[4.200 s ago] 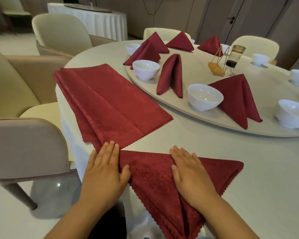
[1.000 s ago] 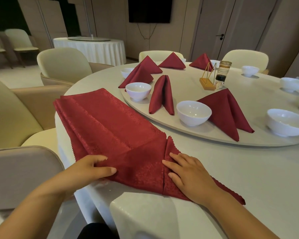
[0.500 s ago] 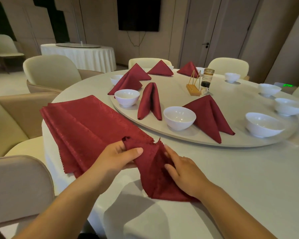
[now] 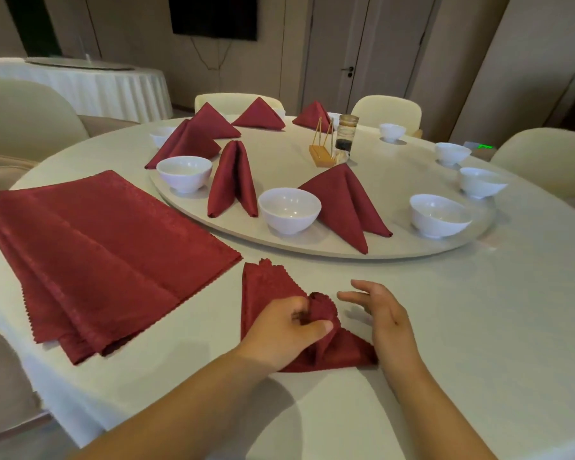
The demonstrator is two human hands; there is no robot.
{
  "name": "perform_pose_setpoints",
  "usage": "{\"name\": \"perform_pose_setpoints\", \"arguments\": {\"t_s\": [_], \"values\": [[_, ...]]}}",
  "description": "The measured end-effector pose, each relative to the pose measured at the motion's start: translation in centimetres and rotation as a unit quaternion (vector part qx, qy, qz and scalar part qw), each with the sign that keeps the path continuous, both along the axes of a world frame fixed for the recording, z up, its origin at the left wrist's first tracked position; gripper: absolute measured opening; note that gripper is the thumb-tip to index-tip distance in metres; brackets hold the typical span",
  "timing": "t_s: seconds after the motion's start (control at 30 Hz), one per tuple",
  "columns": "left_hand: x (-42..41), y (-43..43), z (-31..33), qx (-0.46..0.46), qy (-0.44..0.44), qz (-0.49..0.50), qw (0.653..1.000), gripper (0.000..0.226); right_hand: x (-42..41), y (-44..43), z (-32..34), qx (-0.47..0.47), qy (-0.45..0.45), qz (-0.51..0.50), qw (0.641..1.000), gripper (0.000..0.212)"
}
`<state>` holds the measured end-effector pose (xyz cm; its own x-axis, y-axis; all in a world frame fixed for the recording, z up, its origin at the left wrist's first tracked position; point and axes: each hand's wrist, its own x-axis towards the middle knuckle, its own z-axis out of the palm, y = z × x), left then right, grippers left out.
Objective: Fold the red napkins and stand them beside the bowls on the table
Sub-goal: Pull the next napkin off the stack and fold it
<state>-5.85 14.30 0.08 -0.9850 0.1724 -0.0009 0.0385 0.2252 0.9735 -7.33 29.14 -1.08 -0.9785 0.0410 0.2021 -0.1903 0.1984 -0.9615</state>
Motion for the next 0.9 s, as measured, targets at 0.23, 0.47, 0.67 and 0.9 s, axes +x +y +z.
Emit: {"name": "perform_pose_setpoints", "arguments": {"t_s": [0.23,0.47,0.67,0.9], "values": [[0.3,0.1,-1.4,-0.141,0.098,-0.033,0.985,0.013,0.4,0.8,0.2,-0.014,0.003,-0.049,0.999,0.019],[0.5,0.3,-3.0,-0.297,0.239,-0.053,0.923,0.024,1.6,0.2,0.8,0.228,0.084,-0.085,0.966,0.031],[0.3,0.1,-3.6,-0.249,0.243,-0.075,0.935,0.025,2.2,-0.6,0.6,0.407,0.100,-0.112,0.901,0.045],[0.1,-0.9,-2.5,-0.327,0.184,-0.131,0.918,0.052,2.0,-0.2,-0.6,0.561,-0.112,0.011,0.820,0.109]]}}
